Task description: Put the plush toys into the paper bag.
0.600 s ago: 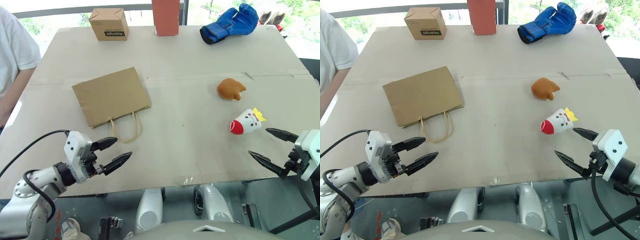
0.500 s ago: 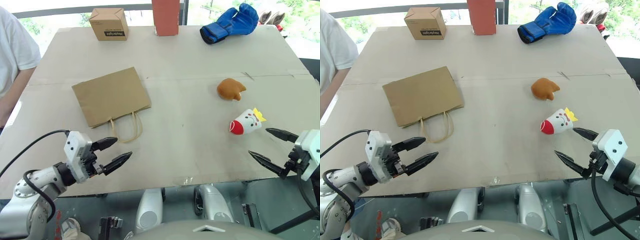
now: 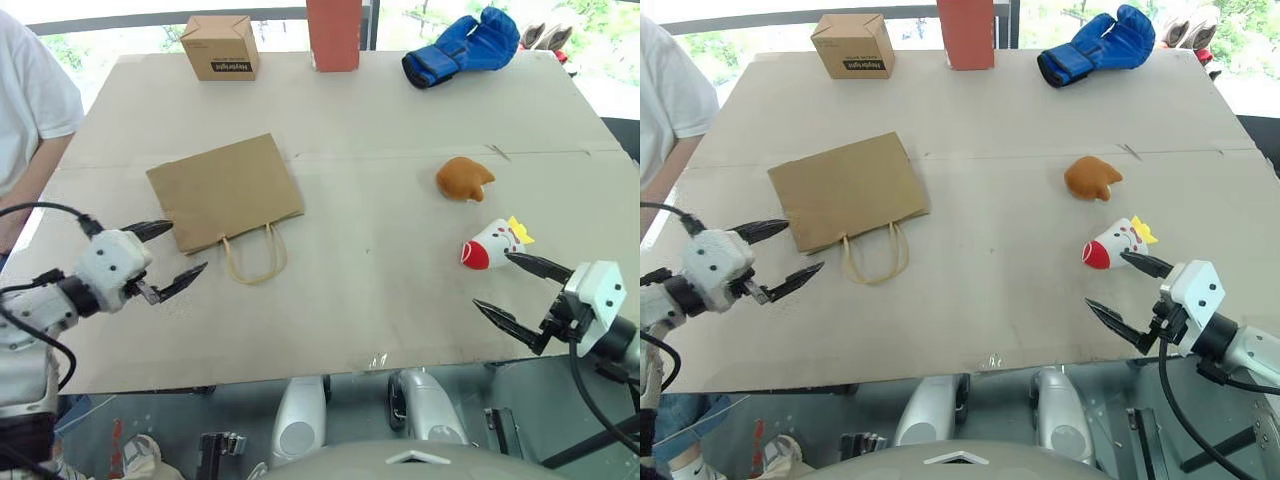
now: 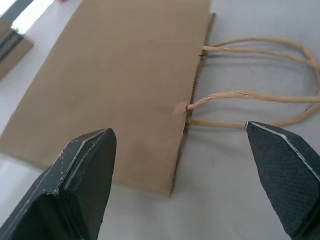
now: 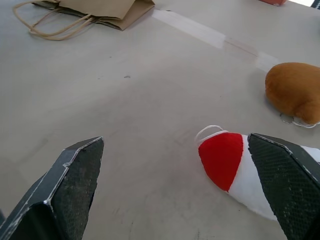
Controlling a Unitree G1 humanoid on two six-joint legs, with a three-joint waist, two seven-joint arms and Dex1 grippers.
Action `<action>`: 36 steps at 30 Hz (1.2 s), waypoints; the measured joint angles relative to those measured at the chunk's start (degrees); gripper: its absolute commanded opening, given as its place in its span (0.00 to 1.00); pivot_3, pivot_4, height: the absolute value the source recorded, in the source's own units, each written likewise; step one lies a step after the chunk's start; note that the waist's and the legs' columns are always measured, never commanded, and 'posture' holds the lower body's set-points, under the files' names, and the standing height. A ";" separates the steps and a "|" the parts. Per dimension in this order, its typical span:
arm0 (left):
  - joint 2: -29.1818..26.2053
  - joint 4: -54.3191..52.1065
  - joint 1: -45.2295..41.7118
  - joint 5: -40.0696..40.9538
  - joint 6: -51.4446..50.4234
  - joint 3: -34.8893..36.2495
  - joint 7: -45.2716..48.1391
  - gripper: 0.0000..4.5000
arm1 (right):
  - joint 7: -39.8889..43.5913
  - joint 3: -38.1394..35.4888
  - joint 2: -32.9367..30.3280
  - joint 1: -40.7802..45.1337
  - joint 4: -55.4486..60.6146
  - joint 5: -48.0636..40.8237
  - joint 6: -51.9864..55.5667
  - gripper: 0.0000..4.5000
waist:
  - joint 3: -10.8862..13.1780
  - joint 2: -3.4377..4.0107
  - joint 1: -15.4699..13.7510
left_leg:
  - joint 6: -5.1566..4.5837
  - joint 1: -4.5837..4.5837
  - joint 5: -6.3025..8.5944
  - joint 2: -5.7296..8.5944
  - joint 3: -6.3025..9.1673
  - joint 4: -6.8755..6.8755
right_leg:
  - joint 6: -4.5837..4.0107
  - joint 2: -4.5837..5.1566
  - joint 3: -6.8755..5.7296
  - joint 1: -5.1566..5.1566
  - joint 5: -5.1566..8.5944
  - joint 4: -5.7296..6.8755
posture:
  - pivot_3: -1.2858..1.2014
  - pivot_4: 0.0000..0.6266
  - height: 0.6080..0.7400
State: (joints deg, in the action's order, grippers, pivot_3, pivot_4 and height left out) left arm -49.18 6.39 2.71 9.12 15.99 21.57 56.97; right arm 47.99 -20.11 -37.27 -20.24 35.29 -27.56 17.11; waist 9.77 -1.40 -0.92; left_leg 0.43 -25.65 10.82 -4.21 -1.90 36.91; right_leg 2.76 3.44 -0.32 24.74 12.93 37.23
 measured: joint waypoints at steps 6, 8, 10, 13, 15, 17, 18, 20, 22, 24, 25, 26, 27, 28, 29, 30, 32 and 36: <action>-0.22 7.36 -8.88 -6.86 13.30 -9.62 -0.75 0.87 | -2.97 0.78 0.25 0.17 2.75 0.36 0.31 1.00 | -0.05 -0.08 -0.07 | -0.26 0.03 -0.16 -0.02 -0.05 -0.12 | -0.08 -0.11 -0.02 0.00 -0.06 0.02 | 0.52 0.24 0.81; 0.07 8.35 -10.06 -6.91 14.94 -11.52 -0.44 0.69 | -3.62 0.83 0.27 0.08 3.26 0.39 0.35 1.00 | -0.05 -0.09 -0.02 | -0.27 0.03 -0.16 -0.04 -0.05 -0.12 | -0.07 -0.14 -0.02 0.00 -0.07 0.02 | 0.52 0.24 0.81; 0.53 9.00 -11.33 -5.94 15.27 -13.37 0.61 0.45 | -4.50 1.18 0.28 -0.03 3.68 0.50 0.43 1.00 | -0.05 -0.08 0.09 | -0.28 0.05 -0.17 -0.06 -0.06 -0.11 | -0.05 -0.17 0.00 0.00 -0.06 0.06 | 0.52 0.24 0.81; 2.98 7.26 -11.68 0.24 11.10 -14.69 2.76 0.18 | -6.24 1.31 0.41 -0.05 4.97 1.62 0.43 1.00 | -0.05 -0.09 0.08 | -0.29 0.06 -0.18 -0.06 -0.05 -0.07 | -0.04 -0.18 0.00 0.00 -0.05 0.15 | 0.52 0.24 0.81; 4.63 4.80 -12.20 3.64 7.80 -15.48 3.55 0.00 | -7.41 1.89 0.45 0.47 5.47 2.44 0.64 1.00 | -0.05 -0.10 -0.07 | -0.29 0.04 -0.18 -0.06 -0.01 0.05 | 0.00 -0.20 0.00 0.00 -0.02 0.24 | 0.52 0.24 0.81; 6.71 0.65 -13.90 7.08 4.58 -16.65 4.08 0.00 | -8.94 3.59 0.54 2.18 6.56 2.66 2.06 1.00 | -0.05 -0.11 -0.19 | -0.29 0.01 -0.18 -0.05 0.03 0.23 | 0.01 -0.21 0.00 -0.01 -0.02 0.40 | 0.52 0.24 0.81; 7.19 -0.85 -14.67 7.88 3.92 -17.29 4.10 0.00 | -9.29 4.39 0.66 2.82 6.94 2.52 2.69 1.00 | -0.05 -0.12 -0.18 | -0.29 0.02 -0.18 -0.05 0.04 0.28 | 0.02 -0.22 0.00 -0.03 -0.01 0.43 | 0.52 0.24 0.81; 8.83 -4.21 -16.39 9.26 1.63 -18.08 3.99 0.00 | -10.40 6.78 1.14 4.90 7.35 1.69 4.90 0.88 | -0.06 -0.12 -0.03 | -0.29 0.06 -0.18 -0.05 0.03 0.34 | 0.02 -0.23 0.04 -0.06 -0.01 0.50 | 0.52 0.24 0.81; 11.52 -6.61 -18.44 10.38 -1.33 -19.88 3.28 0.00 | -11.17 10.54 1.96 8.70 7.24 0.61 7.67 0.71 | -0.06 -0.12 0.06 | -0.30 0.09 -0.18 -0.05 0.04 0.39 | 0.02 -0.29 0.09 -0.09 -0.01 0.53 | 0.52 0.24 0.81; 14.48 -8.71 -19.86 11.40 -4.24 -21.98 2.56 0.00 | -12.48 14.92 3.79 13.59 6.74 1.00 9.03 0.47 | -0.07 -0.14 0.17 | -0.30 0.08 -0.19 -0.06 0.06 0.43 | 0.02 -0.36 0.13 -0.10 -0.01 0.56 | 0.52 0.24 0.81; 16.28 -9.93 -20.66 11.86 -6.08 -23.23 2.12 0.00 | -13.50 17.82 5.34 17.08 5.83 2.00 9.37 0.34 | -0.07 -0.15 0.25 | -0.30 0.06 -0.19 -0.06 0.08 0.45 | 0.02 -0.41 0.15 -0.09 -0.02 0.58 | 0.52 0.24 0.81; 17.52 -11.04 -21.30 12.58 -7.73 -24.47 1.83 0.00 | -13.98 20.66 6.22 20.21 4.65 3.15 9.54 0.24 | -0.07 -0.14 0.22 | -0.31 0.06 -0.19 -0.05 0.10 0.44 | 0.01 -0.43 0.17 -0.09 -0.02 0.61 | 0.52 0.24 0.81; 18.05 -11.53 -21.56 13.04 -8.84 -24.65 1.75 0.00 | -14.19 22.59 6.69 22.37 3.42 4.15 9.60 0.13 | -0.07 -0.15 0.23 | -0.31 0.07 -0.19 -0.06 0.12 0.44 | -0.01 -0.46 0.18 -0.08 -0.03 0.63 | 0.52 0.24 0.81; 18.38 -11.58 -21.95 13.26 -9.52 -24.79 1.68 0.00 | -14.34 23.60 7.17 23.70 2.38 4.78 9.62 0.08 | -0.07 -0.15 0.22 | -0.31 0.06 -0.19 -0.06 0.14 0.44 | -0.04 -0.49 0.18 -0.08 -0.04 0.63 | 0.52 0.24 0.81; 18.75 -11.82 -22.37 13.65 -10.69 -24.82 1.55 0.00 | -14.50 25.61 8.33 26.45 -0.14 5.96 9.53 0.02 | -0.07 -0.15 0.22 | -0.31 0.07 -0.19 -0.06 0.16 0.44 | -0.04 -0.52 0.18 -0.08 -0.04 0.65 | 0.52 0.24 0.81; 19.59 -11.92 -23.13 14.03 -11.98 -24.88 1.39 0.00 | -14.32 27.95 10.06 30.14 -4.04 7.24 9.13 0.02 | -0.07 -0.14 0.25 | -0.31 0.07 -0.19 -0.07 0.18 0.44 | -0.04 -0.55 0.18 -0.08 -0.04 0.66 | 0.52 0.24 0.81; 20.67 -12.40 -24.24 14.89 -13.55 -25.18 1.30 0.00 | -13.52 31.27 12.82 34.89 -9.95 9.12 7.80 0.02 | -0.07 -0.15 0.18 | -0.31 0.06 -0.19 -0.07 0.22 0.44 | -0.06 -0.57 0.18 -0.08 -0.05 0.67 | 0.52 0.24 0.81; 22.32 -12.62 -25.45 15.39 -15.79 -25.09 0.34 0.00 | -11.15 36.89 16.86 41.04 -22.18 13.14 3.90 0.02 | -0.07 -0.14 0.12 | -0.31 0.02 -0.19 -0.05 0.22 0.44 | -0.16 -0.57 0.18 -0.09 -0.13 0.64 | 0.52 0.24 0.81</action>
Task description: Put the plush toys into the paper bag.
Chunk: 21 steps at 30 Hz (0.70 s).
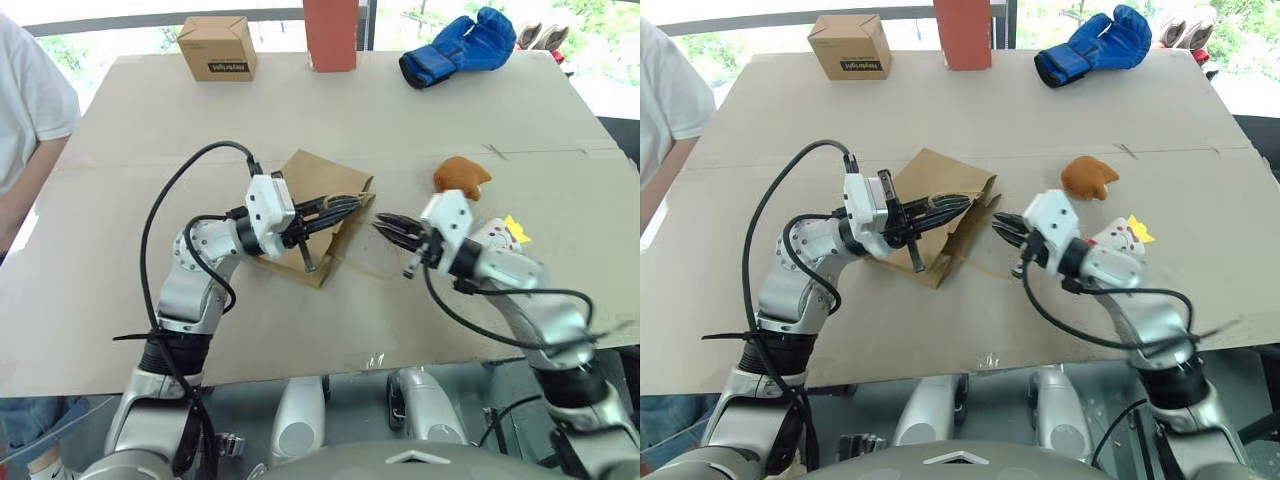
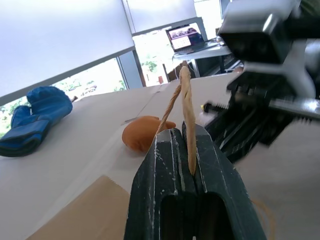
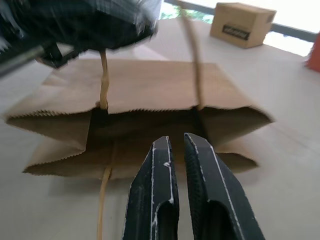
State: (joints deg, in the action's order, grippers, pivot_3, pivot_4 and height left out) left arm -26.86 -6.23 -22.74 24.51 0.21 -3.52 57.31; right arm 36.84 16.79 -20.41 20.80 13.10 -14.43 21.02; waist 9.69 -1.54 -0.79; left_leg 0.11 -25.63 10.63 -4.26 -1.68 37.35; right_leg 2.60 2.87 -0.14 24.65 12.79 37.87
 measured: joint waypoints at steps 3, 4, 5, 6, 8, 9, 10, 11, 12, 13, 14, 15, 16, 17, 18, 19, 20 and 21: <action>1.45 -0.32 -0.69 0.02 -1.56 0.27 -1.93 0.00 | 1.65 3.06 4.43 2.32 -8.92 1.55 -2.68 0.02 | 0.00 0.00 0.03 | 0.00 0.00 0.00 0.00 0.03 0.00 | 0.17 -0.02 0.00 0.00 -0.13 0.01 | 0.52 0.24 0.81; 1.82 -0.48 -0.83 0.02 -1.84 0.27 -2.34 0.00 | 1.71 3.17 5.21 2.81 -10.54 1.82 -3.09 0.02 | 0.00 0.00 0.10 | 0.00 -0.01 0.00 0.00 0.03 0.00 | 0.17 -0.03 0.00 0.00 -0.13 0.02 | 0.52 0.24 0.81; 2.75 -1.47 -0.98 0.06 -2.71 0.18 -3.44 0.00 | 2.08 3.92 7.43 4.37 -15.26 2.92 -4.99 0.02 | 0.00 0.00 0.15 | 0.00 0.00 0.00 0.00 0.04 0.00 | 0.17 -0.04 0.00 0.01 -0.14 0.04 | 0.52 0.24 0.81; 2.84 -1.59 -1.00 0.07 -2.78 0.17 -3.58 0.00 | 2.12 4.09 7.73 4.64 -15.84 3.04 -5.23 0.02 | 0.00 0.00 0.16 | 0.00 0.00 0.00 -0.01 0.05 0.00 | 0.17 -0.05 0.00 0.01 -0.14 0.03 | 0.52 0.24 0.81; 3.65 -2.82 -1.06 0.33 -3.96 0.51 -5.46 0.00 | 2.70 4.95 10.88 7.01 -21.74 4.25 -7.60 0.02 | 0.00 0.00 0.20 | 0.00 0.01 0.00 -0.01 0.08 0.00 | 0.17 -0.07 0.00 0.00 -0.15 0.05 | 0.52 0.24 0.81; 4.06 -3.93 -1.10 0.43 -5.10 0.72 -7.14 0.00 | 2.99 5.75 12.82 8.30 -26.03 5.38 -9.08 0.02 | 0.00 0.00 0.22 | 0.00 0.01 0.00 -0.02 0.09 -0.01 | 0.16 -0.08 0.00 0.01 -0.15 0.06 | 0.52 0.24 0.81; 4.13 -4.67 -1.25 0.55 -6.27 1.36 -8.92 0.00 | 3.06 6.47 14.14 8.91 -29.76 6.54 -10.34 0.02 | 0.00 0.01 0.18 | 0.00 0.00 0.00 -0.02 0.12 -0.02 | 0.16 -0.08 -0.01 0.01 -0.15 0.06 | 0.52 0.24 0.81; 4.10 -4.81 -1.54 0.85 -7.50 2.81 -10.63 0.00 | 2.89 6.53 15.07 9.39 -31.31 7.35 -11.56 0.02 | 0.00 0.00 0.20 | 0.00 0.02 0.00 -0.02 0.12 -0.02 | 0.16 -0.08 -0.01 0.00 -0.15 0.07 | 0.52 0.24 0.81; 4.07 -4.81 -2.03 1.29 -8.35 3.92 -11.95 0.00 | 2.70 6.54 15.46 9.84 -32.40 7.87 -12.20 0.02 | -0.02 -0.03 0.24 | 0.00 0.03 0.00 -0.02 0.14 -0.01 | 0.17 -0.09 -0.01 -0.01 -0.15 0.08 | 0.52 0.24 0.81; 4.06 -4.82 -2.79 1.83 -9.35 5.32 -13.63 0.00 | 2.28 6.51 16.12 10.11 -33.51 8.48 -12.89 0.02 | -0.04 -0.06 0.35 | 0.00 0.07 -0.01 -0.03 0.16 -0.01 | 0.17 -0.11 -0.01 -0.03 -0.15 0.09 | 0.52 0.24 0.81; 3.94 -4.81 -3.66 2.21 -10.07 6.76 -15.11 0.00 | 1.73 6.46 16.42 10.29 -34.36 8.96 -13.39 0.02 | -0.05 -0.08 0.46 | 0.01 0.12 -0.01 -0.03 0.18 -0.01 | 0.18 -0.13 -0.01 -0.07 -0.14 0.10 | 0.52 0.24 0.81; 3.70 -4.81 -4.89 2.75 -11.15 8.83 -17.15 0.00 | 0.78 6.09 17.15 10.34 -35.24 9.58 -13.91 0.02 | -0.07 -0.09 0.65 | 0.01 0.21 -0.01 -0.04 0.22 -0.01 | 0.20 -0.15 -0.01 -0.14 -0.11 0.11 | 0.52 0.24 0.81; 3.54 -4.81 -5.54 2.83 -11.68 10.02 -18.16 0.00 | 0.28 5.89 17.58 10.34 -35.66 9.78 -14.10 0.02 | -0.07 -0.09 0.87 | 0.01 0.38 -0.01 -0.04 0.26 -0.02 | 0.22 -0.18 -0.01 -0.31 -0.06 0.11 | 0.52 0.24 0.81; 3.36 -4.77 -6.19 3.19 -12.52 11.32 -19.57 0.00 | -0.05 5.80 17.91 10.27 -35.91 9.96 -14.28 0.02 | -0.06 -0.08 1.12 | 0.01 0.77 0.00 -0.04 0.24 -0.11 | 0.16 -0.18 -0.01 -0.68 0.09 0.07 | 0.52 0.24 0.81; 3.22 -4.77 -6.60 3.79 -13.39 12.45 -20.67 0.00 | -0.48 5.74 18.11 10.02 -36.03 10.16 -14.57 0.02 | -0.07 -0.09 1.34 | 0.02 1.09 0.00 -0.04 0.25 -0.21 | 0.15 -0.17 -0.02 -0.96 0.13 0.02 | 0.52 0.24 0.81; 3.05 -4.77 -6.69 3.87 -13.73 12.79 -21.15 0.00 | -0.71 5.70 18.17 9.90 -35.99 10.20 -14.78 0.02 | -0.07 -0.08 1.37 | 0.02 1.09 0.01 -0.04 0.26 -0.21 | 0.15 -0.17 -0.02 -0.97 0.13 0.02 | 0.52 0.24 0.81; 2.96 -4.67 -6.68 3.98 -14.31 13.26 -21.82 0.00 | -1.08 5.65 18.19 9.70 -35.73 10.32 -14.89 0.02 | -0.06 -0.07 1.39 | 0.02 1.08 0.00 -0.04 0.26 -0.22 | 0.15 -0.17 -0.03 -0.96 0.13 0.02 | 0.52 0.24 0.81; 2.96 -4.50 -6.67 4.02 -14.95 13.34 -22.37 0.00 | -1.54 5.61 18.18 9.58 -35.47 10.67 -14.90 0.02 | -0.06 -0.07 1.36 | 0.03 1.05 0.00 -0.04 0.27 -0.21 | 0.14 -0.16 -0.03 -0.96 0.13 0.03 | 0.52 0.24 0.81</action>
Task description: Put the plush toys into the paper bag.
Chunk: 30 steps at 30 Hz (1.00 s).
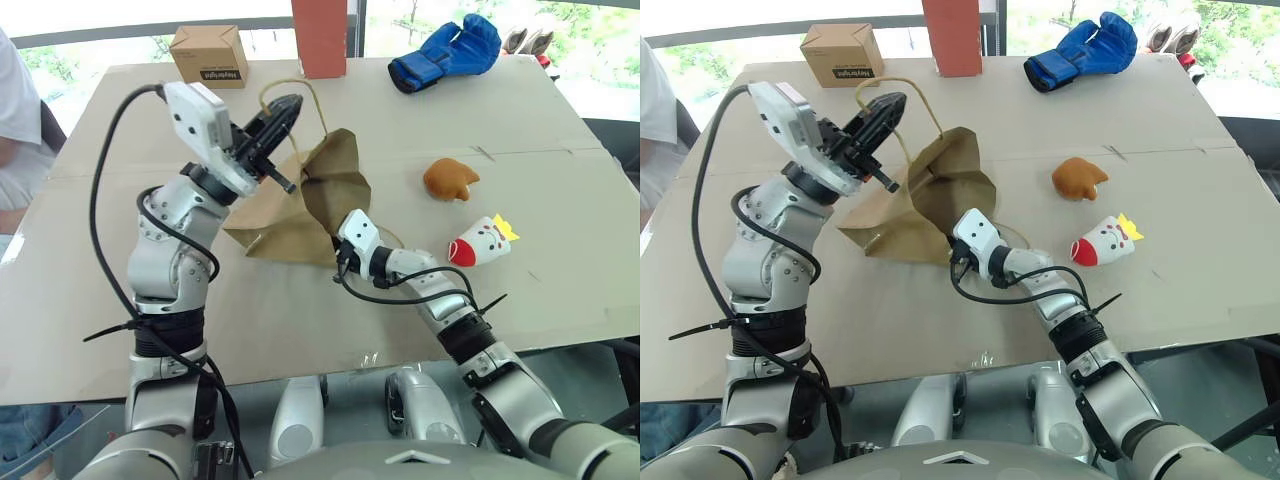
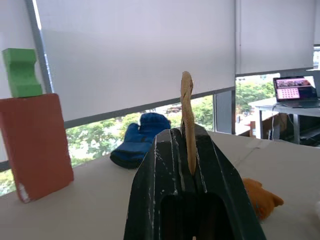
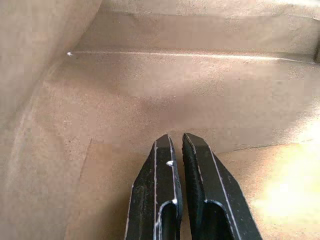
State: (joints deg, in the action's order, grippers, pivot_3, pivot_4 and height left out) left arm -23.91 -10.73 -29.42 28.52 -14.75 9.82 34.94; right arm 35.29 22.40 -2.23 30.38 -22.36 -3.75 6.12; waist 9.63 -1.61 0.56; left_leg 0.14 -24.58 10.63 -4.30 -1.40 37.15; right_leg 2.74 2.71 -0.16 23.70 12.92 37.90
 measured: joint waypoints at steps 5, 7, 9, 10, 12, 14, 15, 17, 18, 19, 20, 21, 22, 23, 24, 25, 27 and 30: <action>-0.12 -0.19 0.71 -0.52 -1.51 -1.58 -0.51 0.00 | -2.34 -1.67 -1.41 -0.32 2.24 1.15 1.61 0.02 | 0.01 0.01 -0.20 | 0.00 -0.13 0.00 0.04 -0.02 0.03 | -0.09 0.06 0.00 0.04 -0.06 -0.03 | 0.52 0.24 0.81; -0.11 -0.20 2.46 -1.53 -1.03 -3.22 0.31 0.00 | -0.95 -3.79 -3.17 -1.50 6.86 -0.93 5.92 0.10 | 0.03 0.01 -0.20 | 0.01 -0.22 0.01 0.05 -0.04 0.00 | -0.22 0.08 0.01 0.09 -0.13 -0.08 | 0.52 0.24 0.81; 0.32 -0.26 3.39 -1.13 -1.64 -4.04 0.98 0.00 | 0.26 -5.15 -5.17 -2.41 11.05 -2.31 8.68 0.18 | 0.05 0.01 -0.14 | 0.01 -0.27 0.01 0.05 -0.04 -0.06 | -0.21 0.07 0.01 0.16 -0.13 -0.09 | 0.52 0.24 0.81; 0.59 -0.42 3.49 -0.21 -2.74 -4.32 1.30 0.00 | 0.83 -5.60 -7.16 -3.76 15.56 -2.86 10.07 0.31 | 0.06 0.02 -0.16 | 0.01 -0.27 0.01 0.04 -0.03 -0.09 | -0.20 0.07 0.01 0.18 -0.13 -0.08 | 0.52 0.24 0.81; 0.84 -1.13 3.46 0.98 -3.70 -4.95 2.15 0.00 | 1.23 -7.17 -10.24 -6.98 26.39 -4.24 13.31 0.54 | 0.07 0.03 -0.20 | 0.01 -0.25 0.01 0.04 -0.02 -0.22 | -0.16 0.06 0.00 0.20 -0.09 -0.11 | 0.52 0.24 0.81; 1.06 -1.33 3.29 0.99 -3.69 -5.56 2.72 0.00 | 0.65 -8.87 -11.93 -8.07 32.71 -5.16 16.05 0.70 | 0.07 0.03 -0.14 | 0.01 -0.22 0.01 0.04 -0.03 -0.26 | -0.11 0.06 0.00 0.20 -0.05 -0.13 | 0.52 0.24 0.81; 1.31 -1.44 3.20 0.98 -3.67 -5.98 2.90 0.00 | 0.51 -10.10 -13.19 -9.09 36.84 -6.10 18.06 0.70 | 0.07 0.04 -0.16 | 0.01 -0.22 0.01 0.04 -0.03 -0.26 | -0.06 0.06 0.00 0.20 -0.02 -0.14 | 0.52 0.24 0.81; 1.56 -1.36 3.20 0.93 -3.53 -6.12 3.58 0.00 | 0.64 -13.49 -16.35 -11.46 45.82 -9.88 23.56 0.70 | 0.07 0.04 -0.19 | 0.01 -0.22 0.01 0.04 -0.03 -0.29 | -0.05 0.06 0.00 0.20 -0.02 -0.19 | 0.52 0.24 0.81; 1.76 -1.28 3.12 0.92 -3.39 -6.23 3.91 0.00 | 0.70 -16.98 -20.20 -13.29 52.61 -12.93 29.00 0.70 | 0.07 0.04 -0.32 | 0.01 -0.22 0.01 0.05 -0.04 -0.29 | -0.05 0.08 0.00 0.19 -0.01 -0.21 | 0.52 0.24 0.81; 1.83 -1.17 3.05 0.91 -3.35 -6.32 4.09 0.00 | 0.55 -18.78 -22.18 -14.04 55.30 -13.73 31.60 0.70 | 0.07 0.04 -0.45 | 0.01 -0.23 0.01 0.05 -0.05 -0.28 | -0.05 0.09 0.00 0.18 -0.01 -0.25 | 0.52 0.24 0.81; 1.96 -1.08 2.98 0.90 -3.33 -6.53 4.30 0.00 | 0.22 -20.98 -25.01 -15.13 58.24 -14.33 34.71 0.70 | 0.08 0.04 -0.65 | 0.01 -0.25 0.01 0.07 -0.06 -0.27 | -0.05 0.13 0.00 0.18 0.00 -0.27 | 0.52 0.24 0.81; 2.04 -1.07 2.99 0.91 -3.32 -6.60 4.47 0.00 | 0.01 -22.42 -26.90 -15.85 59.79 -14.59 36.67 0.70 | 0.08 0.04 -0.85 | 0.01 -0.24 0.01 0.08 -0.09 -0.27 | -0.05 0.15 0.01 0.18 0.00 -0.29 | 0.52 0.24 0.81; 2.08 -0.96 2.97 0.90 -3.32 -6.67 4.83 0.00 | -0.99 -25.57 -29.99 -17.02 62.11 -14.75 40.88 0.70 | 0.07 0.01 -1.07 | 0.01 -0.24 0.01 0.07 -0.09 -0.27 | -0.05 0.15 0.00 0.18 0.00 -0.34 | 0.52 0.24 0.81; 2.17 -0.96 2.95 0.90 -3.30 -6.95 4.92 0.00 | -1.50 -27.26 -31.12 -17.79 62.95 -14.80 42.99 0.70 | 0.07 0.01 -1.10 | 0.01 -0.21 0.01 0.07 -0.10 -0.27 | -0.03 0.15 0.01 0.18 0.01 -0.36 | 0.52 0.24 0.81; 2.50 -0.91 2.75 0.84 -3.30 -7.46 5.03 0.00 | -2.30 -28.80 -32.11 -19.16 63.66 -14.84 45.26 0.70 | 0.07 0.02 -1.19 | 0.01 -0.21 0.01 0.07 -0.10 -0.27 | -0.02 0.15 0.01 0.18 0.02 -0.36 | 0.52 0.24 0.81; 2.73 -0.91 2.72 0.84 -3.22 -7.73 5.18 0.00 | -2.87 -29.76 -33.03 -20.44 63.65 -14.80 46.96 0.70 | 0.07 0.02 -1.30 | 0.01 -0.21 0.01 0.07 -0.10 -0.28 | -0.02 0.15 0.01 0.18 0.02 -0.36 | 0.52 0.24 0.81; 2.84 -0.84 2.72 0.70 -3.05 -8.04 5.42 0.00 | -5.15 -31.69 -34.86 -23.30 61.93 -14.04 51.30 0.70 | 0.08 0.02 -1.36 | 0.01 -0.24 0.01 0.08 -0.12 -0.28 | -0.03 0.17 0.02 0.19 0.01 -0.39 | 0.52 0.24 0.81; 2.90 -0.70 2.73 0.35 -2.54 -8.08 5.56 0.00 | -6.85 -31.89 -35.59 -24.57 58.84 -13.25 53.82 0.70 | 0.08 0.01 -1.23 | 0.01 -0.25 0.01 0.08 -0.15 -0.28 | -0.02 0.16 0.04 0.19 0.02 -0.45 | 0.52 0.24 0.81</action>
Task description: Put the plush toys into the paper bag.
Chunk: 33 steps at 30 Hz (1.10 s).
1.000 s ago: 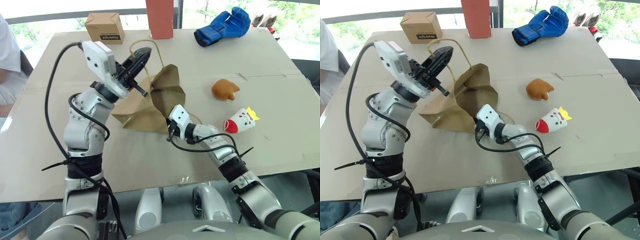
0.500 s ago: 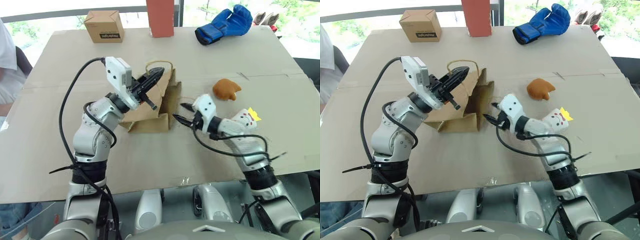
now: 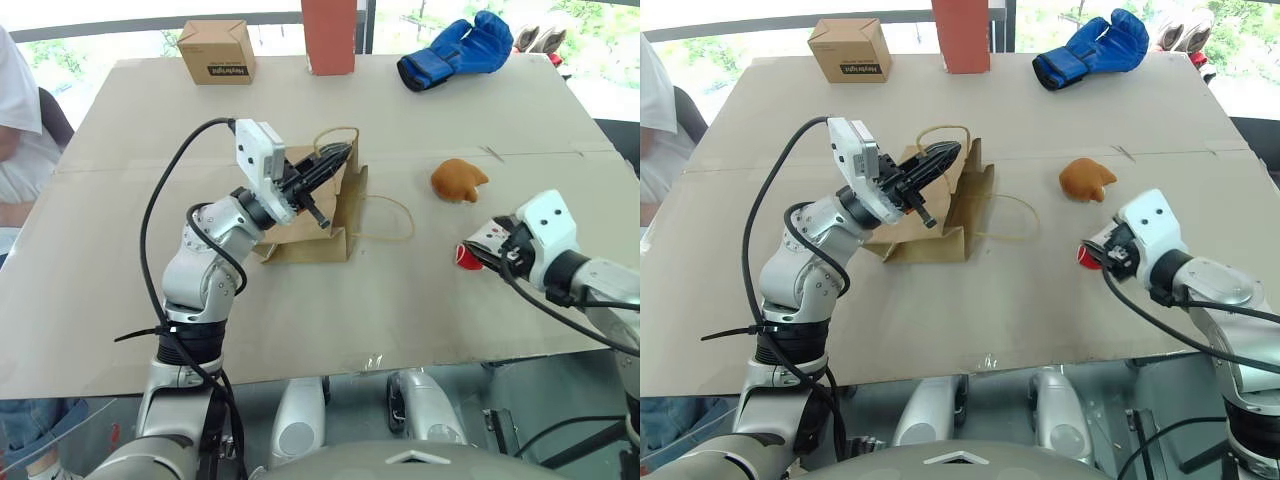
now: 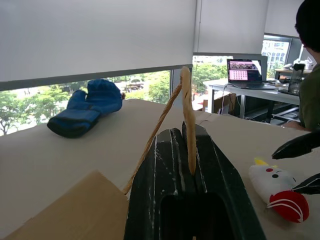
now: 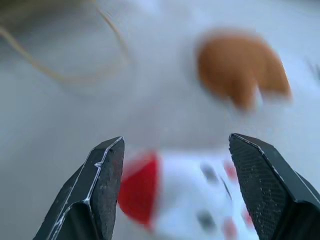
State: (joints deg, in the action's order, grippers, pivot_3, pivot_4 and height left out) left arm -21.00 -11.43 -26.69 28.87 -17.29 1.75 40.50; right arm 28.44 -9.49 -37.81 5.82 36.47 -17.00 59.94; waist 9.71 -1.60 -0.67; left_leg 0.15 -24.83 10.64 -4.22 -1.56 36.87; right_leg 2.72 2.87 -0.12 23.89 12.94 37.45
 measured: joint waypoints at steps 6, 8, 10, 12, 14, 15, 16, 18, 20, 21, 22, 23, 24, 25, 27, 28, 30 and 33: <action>0.11 0.26 0.00 -0.61 0.39 -0.23 0.69 0.00 | -1.53 3.65 1.52 2.86 -8.53 1.12 -1.14 0.20 | -0.01 -0.01 -0.05 | 0.00 0.02 0.00 0.00 0.02 0.00 | 0.03 -0.02 0.00 -0.03 0.01 -0.04 | 0.52 0.24 0.81; -0.02 0.26 0.05 -0.59 0.35 -0.11 0.72 0.00 | -1.45 4.76 0.51 2.92 -8.55 1.51 -1.93 0.01 | -0.02 -0.03 -0.15 | 0.00 0.01 0.00 0.00 0.02 0.00 | 0.03 -0.01 0.00 -0.06 0.01 -0.09 | 0.52 0.24 0.81; -0.07 0.23 0.42 -0.58 0.65 -0.03 1.02 0.00 | -1.38 5.26 -0.14 2.56 -8.39 1.82 -2.83 0.01 | -0.04 -0.06 -0.15 | 0.00 0.01 0.00 0.00 0.03 0.01 | 0.04 -0.01 0.00 -0.10 0.01 -0.17 | 0.52 0.24 0.81; -0.17 0.05 1.24 -0.06 0.46 -0.02 1.64 0.00 | -1.28 5.26 -0.27 1.78 -8.24 1.91 -3.98 0.01 | -0.04 -0.06 -0.14 | 0.00 0.00 0.00 0.00 0.03 0.00 | 0.04 -0.01 0.00 -0.11 0.01 -0.20 | 0.52 0.24 0.81; -0.17 -0.32 1.79 0.69 -0.19 -0.01 1.85 0.00 | -0.97 5.26 -0.57 1.17 -8.25 2.02 -5.36 0.01 | -0.04 -0.06 -0.14 | 0.00 -0.01 0.00 0.00 0.04 0.00 | 0.04 -0.01 0.00 -0.10 0.01 -0.22 | 0.52 0.24 0.81; -0.20 -0.59 1.84 1.33 -0.69 0.03 2.15 0.00 | -0.54 5.07 -0.60 0.86 -8.23 1.98 -6.64 0.01 | -0.03 -0.06 -0.14 | 0.00 -0.01 0.00 0.00 0.04 0.00 | 0.04 -0.01 -0.01 -0.10 0.01 -0.22 | 0.52 0.24 0.81; -0.26 -1.20 2.20 2.47 -0.99 0.26 2.72 0.00 | 0.45 4.31 -0.06 0.67 -8.14 0.95 -8.11 0.01 | -0.03 -0.06 -0.11 | 0.00 -0.02 0.00 0.00 0.04 0.00 | 0.04 -0.02 0.00 -0.10 0.01 -0.22 | 0.52 0.24 0.81; -0.28 -1.70 2.43 4.38 -1.62 0.69 3.59 0.00 | 2.27 2.59 2.06 1.18 -7.62 -2.16 -9.78 0.01 | 0.02 -0.03 0.05 | 0.00 -0.02 0.00 -0.01 0.04 -0.06 | 0.05 -0.04 0.00 -0.08 0.01 -0.24 | 0.52 0.24 0.81; -0.37 -1.92 2.64 6.97 -3.14 1.19 4.73 0.00 | 3.26 1.52 5.62 5.13 -5.66 -6.07 -11.80 0.01 | 0.13 0.14 0.67 | -0.01 -0.02 0.00 -0.02 0.07 -0.06 | 0.05 -0.08 0.00 -0.06 0.00 -0.23 | 0.52 0.24 0.81; -0.46 -2.41 2.87 8.23 -3.84 1.21 5.47 0.00 | 3.49 1.78 6.64 8.42 -4.84 -7.14 -13.03 0.01 | 0.16 0.15 0.88 | -0.01 -0.02 0.00 -0.02 0.09 -0.08 | 0.05 -0.09 -0.01 -0.06 0.01 -0.22 | 0.52 0.24 0.81; -0.44 -2.89 2.92 9.25 -4.39 1.11 5.89 0.00 | 3.47 2.00 7.18 10.93 -4.24 -7.49 -14.21 0.01 | 0.16 0.15 0.93 | -0.01 -0.02 0.00 -0.02 0.12 -0.10 | 0.05 -0.10 -0.02 -0.06 0.01 -0.23 | 0.52 0.24 0.81; -0.59 -3.17 2.98 9.81 -4.80 1.24 6.08 0.00 | 3.37 2.87 7.55 12.77 -4.29 -7.25 -15.15 0.01 | 0.16 0.15 0.94 | -0.01 -0.02 0.00 -0.02 0.13 -0.12 | 0.05 -0.10 -0.03 -0.07 0.01 -0.25 | 0.52 0.24 0.81; -0.71 -3.18 2.95 10.28 -5.06 1.31 6.11 0.00 | 3.28 4.63 8.27 14.80 -4.59 -6.79 -16.06 0.01 | 0.16 0.15 0.95 | -0.01 -0.03 0.00 -0.02 0.13 -0.15 | 0.04 -0.10 -0.03 -0.06 0.01 -0.28 | 0.52 0.24 0.81; -0.71 -3.22 2.91 10.80 -5.43 1.28 6.16 0.00 | 3.34 7.17 9.13 16.21 -5.14 -6.22 -17.19 0.01 | 0.16 0.15 0.86 | -0.01 -0.03 0.00 -0.01 0.13 -0.23 | 0.04 -0.10 -0.04 -0.07 0.01 -0.34 | 0.52 0.24 0.81; -0.92 -3.22 2.87 11.09 -5.73 1.40 6.17 0.00 | 3.67 10.28 10.11 17.41 -6.97 -5.32 -18.37 0.01 | 0.16 0.14 0.78 | -0.01 -0.06 0.00 0.00 0.11 -0.29 | 0.03 -0.09 -0.03 -0.07 0.00 -0.43 | 0.52 0.24 0.81; -0.95 -3.22 2.65 11.16 -5.94 1.42 6.14 0.00 | 3.68 11.97 10.82 18.47 -8.52 -4.62 -19.00 0.01 | 0.17 0.15 0.89 | -0.01 -0.07 0.00 0.00 0.09 -0.29 | 0.03 -0.09 -0.02 -0.06 -0.01 -0.46 | 0.52 0.24 0.81; -0.89 -3.23 2.08 11.30 -6.10 1.46 5.98 0.00 | 4.45 17.76 12.40 22.21 -12.96 -1.50 -21.56 0.01 | 0.17 0.15 1.15 | -0.01 -0.06 0.00 0.00 0.09 -0.30 | 0.02 -0.09 -0.02 -0.06 -0.02 -0.46 | 0.52 0.24 0.81; -0.13 -3.24 1.04 11.30 -6.11 1.14 5.45 0.00 | 6.96 26.86 15.50 25.04 -17.92 2.01 -25.36 0.01 | 0.17 0.15 1.29 | -0.01 -0.03 0.00 -0.01 0.13 -0.39 | 0.01 -0.13 -0.03 -0.06 -0.02 -0.45 | 0.52 0.24 0.81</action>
State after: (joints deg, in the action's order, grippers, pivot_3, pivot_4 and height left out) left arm -21.14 -14.66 -25.65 40.17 -23.40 2.88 45.95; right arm 35.40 17.37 -22.31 30.86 18.56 -14.99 34.58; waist 9.88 -1.45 0.62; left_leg 0.13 -24.86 10.64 -4.23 -1.43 36.48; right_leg 2.73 2.74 -0.15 23.83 12.92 37.00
